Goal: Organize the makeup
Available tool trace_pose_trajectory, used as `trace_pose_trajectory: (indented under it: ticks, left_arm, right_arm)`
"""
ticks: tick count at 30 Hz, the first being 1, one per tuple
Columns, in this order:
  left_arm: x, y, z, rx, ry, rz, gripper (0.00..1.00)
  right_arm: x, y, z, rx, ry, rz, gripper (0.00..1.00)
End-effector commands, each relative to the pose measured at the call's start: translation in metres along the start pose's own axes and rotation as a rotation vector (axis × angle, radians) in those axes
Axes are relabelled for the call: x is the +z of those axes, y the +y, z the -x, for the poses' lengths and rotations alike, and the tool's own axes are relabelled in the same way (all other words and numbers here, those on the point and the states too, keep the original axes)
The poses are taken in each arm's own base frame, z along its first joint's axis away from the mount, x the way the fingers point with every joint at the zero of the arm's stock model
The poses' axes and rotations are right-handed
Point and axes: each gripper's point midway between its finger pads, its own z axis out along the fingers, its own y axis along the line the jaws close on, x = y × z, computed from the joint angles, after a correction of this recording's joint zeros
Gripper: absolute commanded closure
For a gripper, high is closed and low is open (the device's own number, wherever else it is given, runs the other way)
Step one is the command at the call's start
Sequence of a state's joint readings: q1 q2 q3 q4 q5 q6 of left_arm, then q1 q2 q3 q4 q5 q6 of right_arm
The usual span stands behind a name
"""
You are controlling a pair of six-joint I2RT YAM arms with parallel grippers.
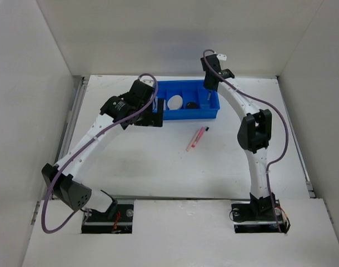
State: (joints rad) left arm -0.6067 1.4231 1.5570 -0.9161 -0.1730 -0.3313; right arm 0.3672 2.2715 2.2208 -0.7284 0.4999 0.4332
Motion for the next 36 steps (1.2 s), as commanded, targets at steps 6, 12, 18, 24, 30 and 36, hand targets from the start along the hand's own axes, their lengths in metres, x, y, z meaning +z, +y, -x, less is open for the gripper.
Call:
trace_pose_trajectory:
  ticks: [6,12,18,24,30,36]
  left_arm:
    - [-0.018,0.007,0.002,-0.015,-0.025,0.010,0.00]
    - [-0.023,0.017,0.014,0.011,-0.071,0.059,0.00]
    - [-0.024,0.018,0.028,0.019,-0.103,0.067,0.00]
    - [-0.011,0.001,0.022,0.007,-0.060,-0.002,0.00]
    - [-0.008,-0.003,0.017,-0.002,-0.051,-0.028,0.00]
    - [-0.008,-0.004,0.017,-0.001,-0.048,-0.036,0.00]
  right_arm:
    - [-0.038,0.003,0.056,0.030,-0.105,0.057,0.39]
    - [-0.103,-0.032,0.012,0.088,-0.042,0.122,0.76]
    - [-0.131,-0.044,-0.130,0.191,0.216,0.241,0.84]
    - [-0.135,-0.021,-0.188,0.233,0.328,0.279,0.72]
    - [-0.107,0.006,-0.211,0.222,0.421,0.291,0.71]
    - [-0.085,0.007,-0.211,0.205,0.404,0.222,0.71]
